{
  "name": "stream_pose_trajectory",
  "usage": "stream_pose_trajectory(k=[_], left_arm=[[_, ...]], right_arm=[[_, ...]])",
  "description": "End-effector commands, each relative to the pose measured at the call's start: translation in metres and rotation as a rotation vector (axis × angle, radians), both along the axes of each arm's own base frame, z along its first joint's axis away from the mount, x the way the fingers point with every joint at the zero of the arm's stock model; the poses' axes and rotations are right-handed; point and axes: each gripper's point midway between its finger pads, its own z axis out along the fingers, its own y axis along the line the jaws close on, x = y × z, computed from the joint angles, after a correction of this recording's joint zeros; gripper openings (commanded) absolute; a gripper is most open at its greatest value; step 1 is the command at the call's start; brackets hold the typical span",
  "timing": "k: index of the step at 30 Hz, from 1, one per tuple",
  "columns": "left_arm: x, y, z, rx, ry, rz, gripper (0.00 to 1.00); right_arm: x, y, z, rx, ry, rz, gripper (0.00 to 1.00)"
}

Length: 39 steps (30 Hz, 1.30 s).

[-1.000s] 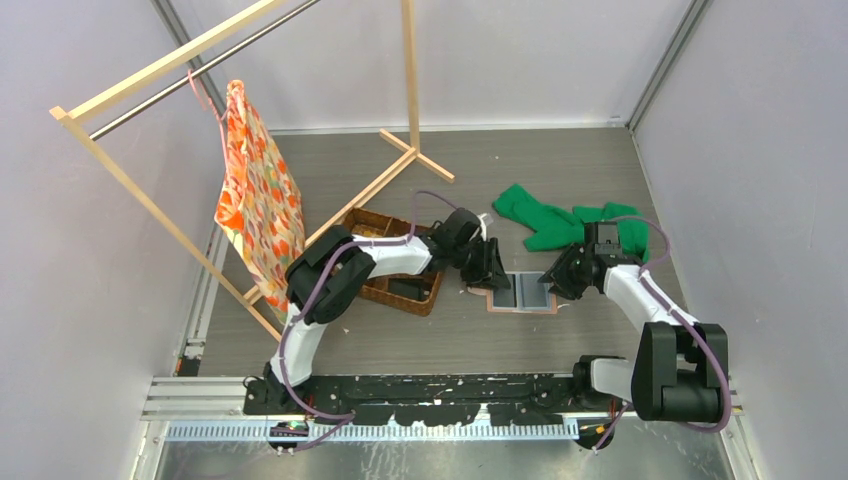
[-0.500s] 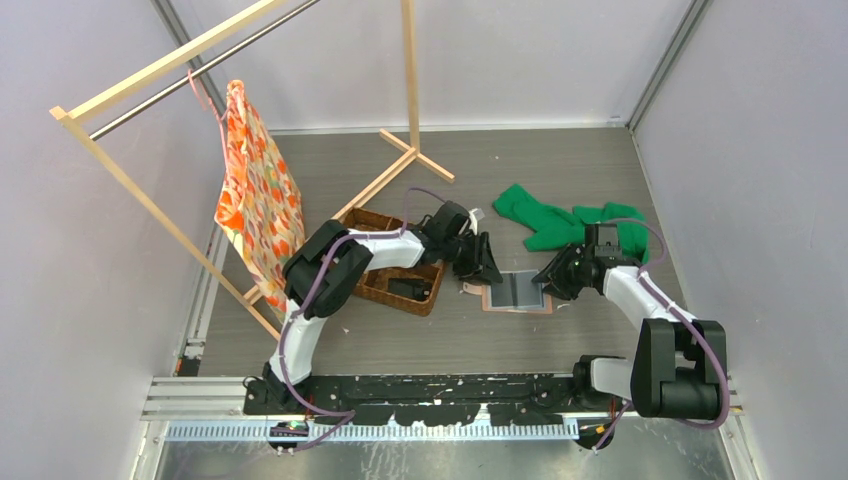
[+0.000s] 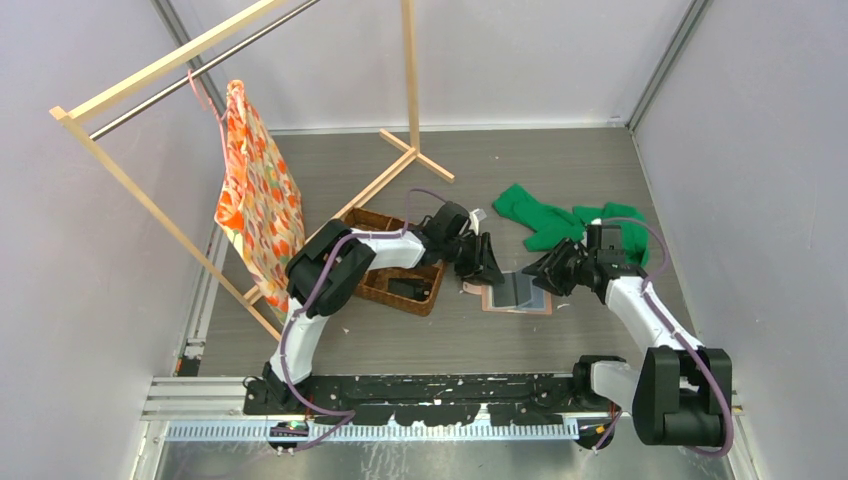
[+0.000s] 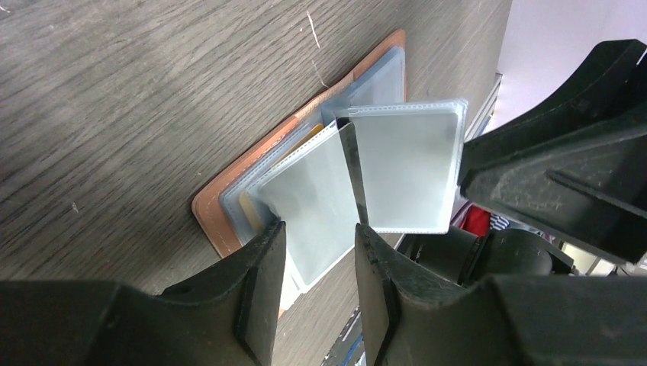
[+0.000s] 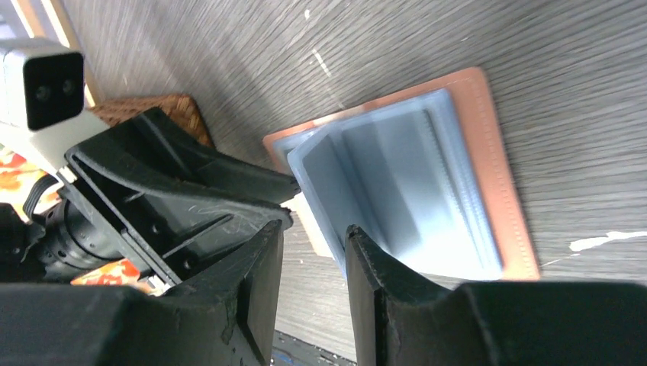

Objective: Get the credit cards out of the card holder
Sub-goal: Remove the credit card from the card holder.

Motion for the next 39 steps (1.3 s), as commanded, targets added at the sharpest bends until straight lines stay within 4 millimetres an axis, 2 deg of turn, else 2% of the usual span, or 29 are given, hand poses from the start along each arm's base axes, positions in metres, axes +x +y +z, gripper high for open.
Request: stream_pose_trajectory(k=[1, 4, 11, 16, 19, 23, 28, 36, 39], left_arm=[[-0.003, 0.005, -0.015, 0.038, 0.012, 0.000, 0.41], [-0.001, 0.007, -0.009, 0.034, 0.002, 0.007, 0.40], [0.003, 0.019, 0.013, 0.028, -0.028, 0.025, 0.41], [0.006, 0.034, 0.029, 0.073, -0.050, 0.044, 0.42], [0.007, 0.037, 0.047, 0.064, -0.087, 0.052, 0.42], [0.010, 0.039, 0.060, 0.057, -0.121, 0.071, 0.43], [0.008, 0.037, 0.061, 0.049, -0.115, 0.063, 0.42], [-0.013, 0.009, 0.052, 0.051, -0.085, -0.015, 0.42], [-0.015, 0.008, 0.041, 0.065, -0.062, -0.014, 0.49]], right_arm=[[0.001, 0.020, 0.013, 0.071, -0.024, 0.042, 0.41], [-0.001, 0.031, 0.010, 0.074, -0.021, 0.071, 0.41], [0.000, 0.043, 0.007, 0.078, -0.017, 0.092, 0.41], [0.000, 0.046, 0.000, 0.073, -0.004, 0.100, 0.41], [0.000, 0.047, -0.006, 0.072, 0.006, 0.103, 0.41], [0.001, 0.047, -0.009, 0.067, 0.012, 0.101, 0.40], [0.006, 0.036, -0.002, -0.007, -0.015, 0.083, 0.40], [0.008, 0.005, -0.005, -0.028, 0.008, 0.019, 0.39], [0.007, -0.009, -0.005, -0.032, 0.014, -0.011, 0.39]])
